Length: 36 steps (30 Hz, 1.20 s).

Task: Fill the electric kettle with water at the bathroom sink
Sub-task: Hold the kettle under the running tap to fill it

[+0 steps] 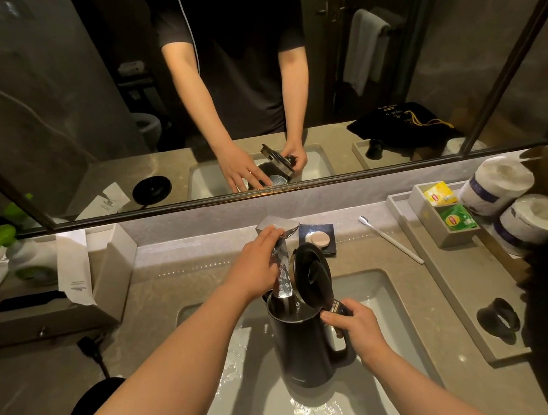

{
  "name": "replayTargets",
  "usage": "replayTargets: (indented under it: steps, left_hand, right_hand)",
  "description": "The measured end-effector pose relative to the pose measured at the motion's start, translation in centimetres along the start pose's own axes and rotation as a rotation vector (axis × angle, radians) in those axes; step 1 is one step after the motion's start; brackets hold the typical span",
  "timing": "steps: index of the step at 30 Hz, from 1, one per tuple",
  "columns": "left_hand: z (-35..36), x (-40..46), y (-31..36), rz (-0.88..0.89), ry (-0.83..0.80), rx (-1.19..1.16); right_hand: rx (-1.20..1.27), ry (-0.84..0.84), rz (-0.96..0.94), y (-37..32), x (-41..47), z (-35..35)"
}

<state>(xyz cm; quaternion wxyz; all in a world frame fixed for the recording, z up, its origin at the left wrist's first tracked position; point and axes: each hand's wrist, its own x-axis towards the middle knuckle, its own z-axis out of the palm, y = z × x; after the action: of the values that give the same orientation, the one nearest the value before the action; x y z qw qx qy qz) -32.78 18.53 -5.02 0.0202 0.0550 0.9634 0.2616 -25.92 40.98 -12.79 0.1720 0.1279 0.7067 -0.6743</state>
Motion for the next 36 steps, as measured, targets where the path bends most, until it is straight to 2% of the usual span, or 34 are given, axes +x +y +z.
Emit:
replayTargets:
  steps: [36]
  left_hand:
    - [-0.3,-0.27,0.33,-0.009,-0.003,-0.004]
  right_hand:
    - [0.005,0.013,-0.023,0.73,0.42,0.14]
